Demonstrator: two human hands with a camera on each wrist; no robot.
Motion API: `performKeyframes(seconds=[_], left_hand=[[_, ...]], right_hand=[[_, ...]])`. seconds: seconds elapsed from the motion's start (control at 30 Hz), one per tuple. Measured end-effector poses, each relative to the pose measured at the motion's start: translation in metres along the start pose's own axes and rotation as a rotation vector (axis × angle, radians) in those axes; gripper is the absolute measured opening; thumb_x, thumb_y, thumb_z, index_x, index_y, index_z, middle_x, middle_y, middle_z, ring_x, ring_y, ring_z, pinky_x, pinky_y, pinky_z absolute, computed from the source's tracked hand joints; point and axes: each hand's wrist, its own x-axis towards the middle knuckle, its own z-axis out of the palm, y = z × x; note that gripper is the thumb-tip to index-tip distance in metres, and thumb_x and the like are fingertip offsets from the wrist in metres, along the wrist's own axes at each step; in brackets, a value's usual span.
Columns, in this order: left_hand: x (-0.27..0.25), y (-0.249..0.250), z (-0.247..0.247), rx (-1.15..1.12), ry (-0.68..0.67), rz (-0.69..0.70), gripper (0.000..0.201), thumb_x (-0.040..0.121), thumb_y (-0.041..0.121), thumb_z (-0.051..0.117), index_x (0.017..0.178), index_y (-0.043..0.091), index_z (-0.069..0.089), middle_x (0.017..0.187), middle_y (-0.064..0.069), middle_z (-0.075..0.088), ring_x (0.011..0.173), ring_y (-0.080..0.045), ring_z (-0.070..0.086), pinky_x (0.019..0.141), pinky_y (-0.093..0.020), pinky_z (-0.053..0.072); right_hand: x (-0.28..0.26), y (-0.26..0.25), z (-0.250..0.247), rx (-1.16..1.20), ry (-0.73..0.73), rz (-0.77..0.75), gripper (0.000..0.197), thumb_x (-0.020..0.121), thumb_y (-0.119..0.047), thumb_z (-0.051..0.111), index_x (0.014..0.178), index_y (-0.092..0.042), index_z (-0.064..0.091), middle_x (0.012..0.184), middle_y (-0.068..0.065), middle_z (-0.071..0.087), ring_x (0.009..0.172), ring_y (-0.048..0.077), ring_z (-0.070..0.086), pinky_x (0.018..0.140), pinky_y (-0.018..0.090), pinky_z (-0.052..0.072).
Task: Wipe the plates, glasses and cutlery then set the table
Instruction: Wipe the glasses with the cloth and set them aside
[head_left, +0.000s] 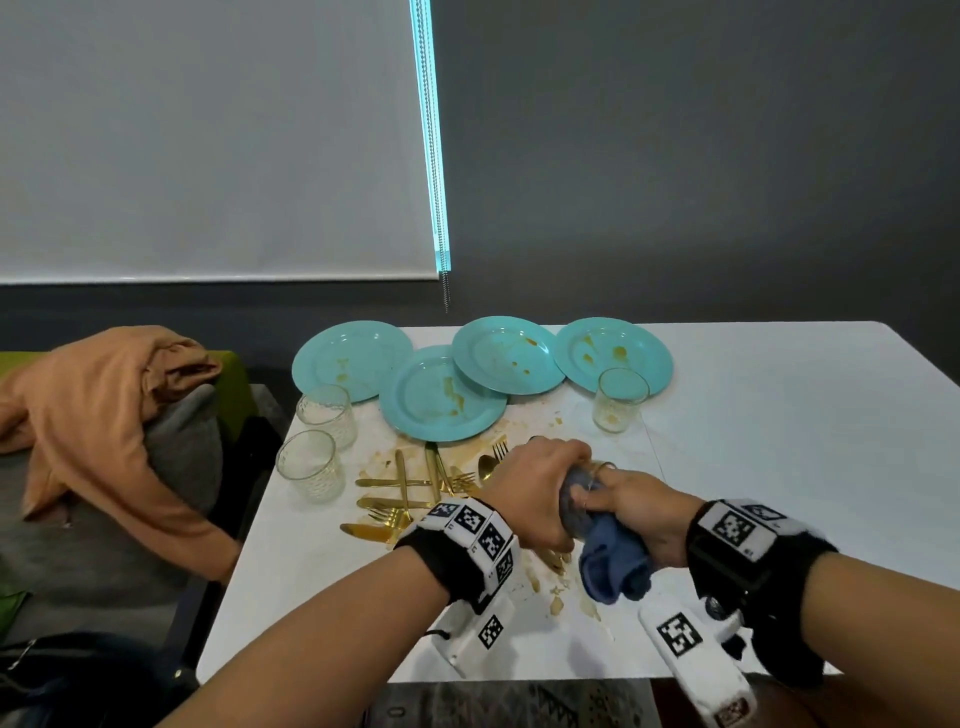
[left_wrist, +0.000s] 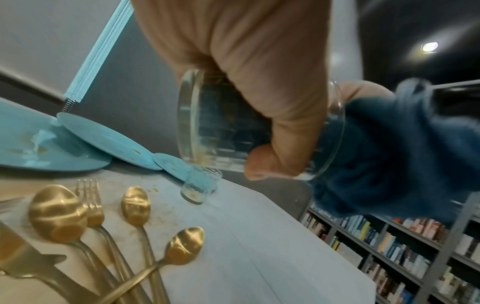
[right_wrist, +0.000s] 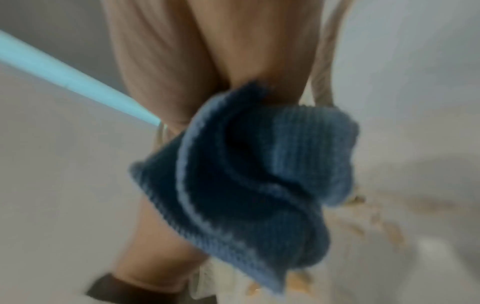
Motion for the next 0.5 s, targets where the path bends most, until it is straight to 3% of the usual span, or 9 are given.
performKeyframes(seconds=[0.07, 0.2, 0.23, 0.3, 0.37, 0.4, 0.5], left_hand=[[0.003, -0.003, -0.005, -0.05, 0.05, -0.018, 0.076, 0.058, 0.024, 0.081, 0.124, 0.011, 0.047, 0.109, -0.007, 0.056, 0.099, -0.025, 0.051, 0.086, -0.038, 0.046], [0.008, -0.002, -0.017, -0.104, 0.033, -0.004, 0.069, 0.06, 0.019, 0.081, 0.12, 0.009, 0.048, 0.095, 0.0, 0.047, 0.086, -0.015, 0.042, 0.076, -0.029, 0.041], [0.008, -0.001, -0.021, -0.096, -0.002, -0.001, 0.072, 0.056, 0.017, 0.083, 0.119, 0.01, 0.048, 0.095, 0.002, 0.045, 0.085, -0.013, 0.042, 0.074, -0.027, 0.04], [0.009, 0.0, -0.025, -0.053, -0.103, -0.007, 0.079, 0.05, 0.017, 0.087, 0.118, 0.014, 0.047, 0.097, 0.003, 0.049, 0.084, -0.014, 0.046, 0.071, -0.027, 0.042], [0.007, 0.002, -0.025, -0.037, -0.202, -0.025, 0.082, 0.048, 0.018, 0.088, 0.118, 0.017, 0.046, 0.1, 0.001, 0.056, 0.085, -0.015, 0.051, 0.07, -0.028, 0.047], [0.006, 0.003, -0.024, -0.041, -0.23, -0.035, 0.081, 0.047, 0.019, 0.088, 0.117, 0.018, 0.046, 0.101, 0.0, 0.058, 0.085, -0.016, 0.053, 0.07, -0.029, 0.049], [0.004, 0.004, -0.021, -0.065, -0.221, -0.055, 0.079, 0.048, 0.018, 0.088, 0.115, 0.017, 0.047, 0.099, -0.002, 0.059, 0.085, -0.018, 0.056, 0.072, -0.032, 0.053]], right_hand=[[0.002, -0.003, 0.002, 0.173, 0.022, -0.003, 0.022, 0.096, -0.002, 0.045, 0.112, -0.01, 0.057, 0.098, 0.014, 0.067, 0.083, 0.025, 0.064, 0.073, 0.034, 0.053], [-0.003, -0.019, 0.008, -0.024, -0.039, -0.042, 0.017, 0.092, 0.005, 0.048, 0.09, -0.009, 0.057, 0.079, 0.008, 0.066, 0.066, 0.017, 0.063, 0.059, 0.027, 0.053], [-0.004, -0.021, 0.009, -0.204, -0.065, -0.076, 0.015, 0.091, 0.005, 0.049, 0.089, -0.007, 0.058, 0.078, 0.007, 0.065, 0.066, 0.017, 0.061, 0.062, 0.03, 0.053], [-0.011, -0.023, 0.01, -0.832, -0.111, -0.196, 0.016, 0.092, -0.005, 0.049, 0.105, -0.006, 0.059, 0.095, 0.01, 0.064, 0.082, 0.022, 0.06, 0.079, 0.034, 0.049], [-0.011, -0.016, 0.006, -1.397, -0.2, -0.266, 0.032, 0.094, -0.008, 0.044, 0.125, -0.012, 0.052, 0.118, 0.009, 0.059, 0.102, 0.026, 0.057, 0.081, 0.022, 0.035], [-0.012, -0.012, 0.005, -1.544, -0.221, -0.289, 0.039, 0.091, -0.003, 0.042, 0.127, -0.016, 0.05, 0.121, 0.007, 0.058, 0.101, 0.025, 0.057, 0.081, 0.021, 0.032], [-0.015, -0.006, 0.003, -1.601, -0.216, -0.345, 0.057, 0.078, 0.007, 0.039, 0.121, -0.027, 0.053, 0.114, 0.002, 0.06, 0.084, 0.019, 0.056, 0.09, 0.038, 0.044]])
